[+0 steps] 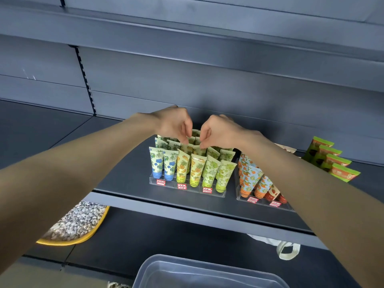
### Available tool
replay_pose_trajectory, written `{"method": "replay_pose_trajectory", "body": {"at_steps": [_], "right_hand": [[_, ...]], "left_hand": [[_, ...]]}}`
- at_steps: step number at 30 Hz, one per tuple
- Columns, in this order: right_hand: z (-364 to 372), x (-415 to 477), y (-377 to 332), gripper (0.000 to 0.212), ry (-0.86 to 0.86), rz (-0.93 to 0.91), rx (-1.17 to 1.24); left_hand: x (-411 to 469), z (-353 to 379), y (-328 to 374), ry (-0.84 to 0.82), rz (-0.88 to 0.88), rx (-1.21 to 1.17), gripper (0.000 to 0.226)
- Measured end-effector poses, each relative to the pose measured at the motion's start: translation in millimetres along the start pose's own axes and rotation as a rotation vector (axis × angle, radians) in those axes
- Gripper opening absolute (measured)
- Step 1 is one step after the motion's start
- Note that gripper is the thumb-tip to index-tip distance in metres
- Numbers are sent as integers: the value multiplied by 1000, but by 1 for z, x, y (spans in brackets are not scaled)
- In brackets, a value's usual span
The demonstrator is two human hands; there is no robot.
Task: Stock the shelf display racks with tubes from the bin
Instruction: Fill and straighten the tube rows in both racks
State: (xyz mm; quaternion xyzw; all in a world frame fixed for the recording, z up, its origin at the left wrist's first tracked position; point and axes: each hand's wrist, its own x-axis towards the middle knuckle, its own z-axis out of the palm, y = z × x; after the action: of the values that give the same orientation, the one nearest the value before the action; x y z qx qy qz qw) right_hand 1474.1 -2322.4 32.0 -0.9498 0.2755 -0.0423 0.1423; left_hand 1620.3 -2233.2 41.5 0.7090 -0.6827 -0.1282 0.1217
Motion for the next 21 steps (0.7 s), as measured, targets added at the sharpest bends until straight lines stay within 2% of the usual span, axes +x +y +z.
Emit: {"method": "replay_pose_trajectory", "body": {"at_steps": [14, 21], "right_hand": [[9, -29, -12, 16, -30, -44, 20], [29, -22, -12, 16, -25, 8, -50]], "left_hand": [[-27, 20, 3, -53, -17, 1, 26], [-23, 37, -4, 21, -8, 75, 24]]}}
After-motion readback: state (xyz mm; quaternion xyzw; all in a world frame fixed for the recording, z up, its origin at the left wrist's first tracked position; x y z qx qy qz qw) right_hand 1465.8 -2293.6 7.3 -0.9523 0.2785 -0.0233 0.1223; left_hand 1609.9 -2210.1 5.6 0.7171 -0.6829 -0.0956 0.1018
